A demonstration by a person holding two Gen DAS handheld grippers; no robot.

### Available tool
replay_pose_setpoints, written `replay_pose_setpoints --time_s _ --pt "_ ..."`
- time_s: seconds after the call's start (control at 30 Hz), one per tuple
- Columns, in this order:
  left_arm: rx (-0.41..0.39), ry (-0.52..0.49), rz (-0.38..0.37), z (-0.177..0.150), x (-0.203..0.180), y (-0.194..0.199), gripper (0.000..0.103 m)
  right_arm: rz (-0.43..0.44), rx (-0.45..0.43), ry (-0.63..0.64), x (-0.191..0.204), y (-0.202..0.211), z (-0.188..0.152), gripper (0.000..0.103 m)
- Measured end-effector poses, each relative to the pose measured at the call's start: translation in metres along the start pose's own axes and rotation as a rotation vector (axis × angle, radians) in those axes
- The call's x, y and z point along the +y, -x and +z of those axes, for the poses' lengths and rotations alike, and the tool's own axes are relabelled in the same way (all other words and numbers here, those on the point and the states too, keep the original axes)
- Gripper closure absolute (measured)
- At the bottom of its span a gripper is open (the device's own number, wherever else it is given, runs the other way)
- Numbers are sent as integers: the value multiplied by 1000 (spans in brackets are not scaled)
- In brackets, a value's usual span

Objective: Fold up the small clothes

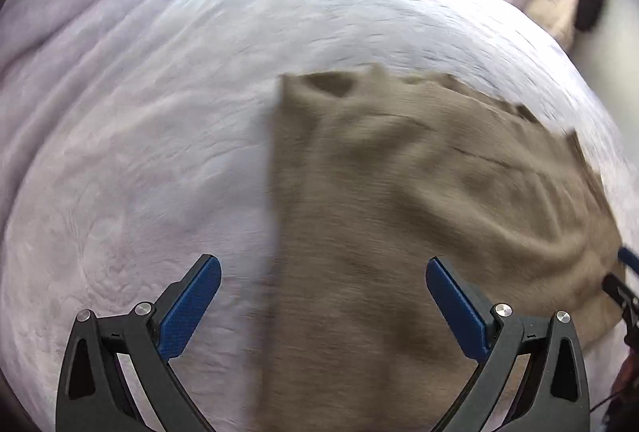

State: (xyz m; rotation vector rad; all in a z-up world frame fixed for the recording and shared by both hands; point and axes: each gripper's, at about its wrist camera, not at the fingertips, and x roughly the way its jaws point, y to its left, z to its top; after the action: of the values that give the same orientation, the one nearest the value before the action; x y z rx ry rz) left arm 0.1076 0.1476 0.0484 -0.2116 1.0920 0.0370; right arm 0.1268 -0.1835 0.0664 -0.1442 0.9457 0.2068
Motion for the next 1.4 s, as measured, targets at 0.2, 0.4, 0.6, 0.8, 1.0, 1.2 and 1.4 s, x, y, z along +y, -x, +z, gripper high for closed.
replay_pose_setpoints --time_s 0.2,0.4,0.6,0.8,1.0,1.2,1.4 --pt "76 31 -116 1 28 -21 0 5 12 -210 -73 -4 -12 22" --pt "107 -51 -169 10 11 -36 0 169 61 -423 -135 -37 -28 18" --pt "123 -117 -248 21 14 -43 0 317 25 -356 -125 -60 -10 16" --pt "129 -165 -348 20 27 -44 0 293 29 -195 -96 -72 -3 15" --pt "131 -169 -310 31 4 -52 0 313 10 -171 -90 -74 -5 4" --pt "120 -180 -349 36 -14 -48 55 298 45 -144 -83 -80 3 8" --pt "112 -128 -290 39 -19 -30 80 480 78 -280 -102 -76 8 73"
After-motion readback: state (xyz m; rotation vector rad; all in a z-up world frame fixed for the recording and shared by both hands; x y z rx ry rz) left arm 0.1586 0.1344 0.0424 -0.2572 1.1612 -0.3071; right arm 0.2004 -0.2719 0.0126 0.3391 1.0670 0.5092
